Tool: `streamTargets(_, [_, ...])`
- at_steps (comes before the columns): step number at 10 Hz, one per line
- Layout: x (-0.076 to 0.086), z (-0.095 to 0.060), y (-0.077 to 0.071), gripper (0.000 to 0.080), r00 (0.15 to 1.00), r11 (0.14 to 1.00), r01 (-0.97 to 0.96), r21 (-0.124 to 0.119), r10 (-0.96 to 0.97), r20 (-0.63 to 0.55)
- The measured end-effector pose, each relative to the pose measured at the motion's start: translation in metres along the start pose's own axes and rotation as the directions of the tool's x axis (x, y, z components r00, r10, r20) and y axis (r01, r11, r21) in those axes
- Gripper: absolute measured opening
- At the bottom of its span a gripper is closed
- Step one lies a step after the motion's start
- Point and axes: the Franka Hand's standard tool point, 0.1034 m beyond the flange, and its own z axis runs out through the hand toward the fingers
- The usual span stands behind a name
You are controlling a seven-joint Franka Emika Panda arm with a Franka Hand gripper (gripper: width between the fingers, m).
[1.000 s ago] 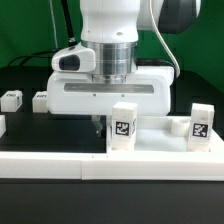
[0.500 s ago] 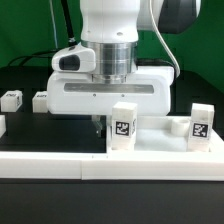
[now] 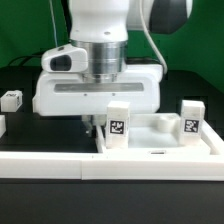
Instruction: Assemble square table
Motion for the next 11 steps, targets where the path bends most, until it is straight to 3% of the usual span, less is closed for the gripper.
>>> streamTargets(4, [0.000,-0.001,0.006,0.0060,0.972,0.972,0.234,-0.013,-0.234,0.016])
streamTargets(6, [0.003,-0.002,0.008,0.0060,0.905,0.904,0.421,0.070,-0.424,0.037])
streamTargets(10, [0.001,-0.002,0.019,0.0060,0.795,0.796,0.603,0.048,-0.605,0.049])
streamTargets(11, [0.004,-0.002,0.022,0.0060,0.740,0.741,0.671,0.023,-0.671,0.047])
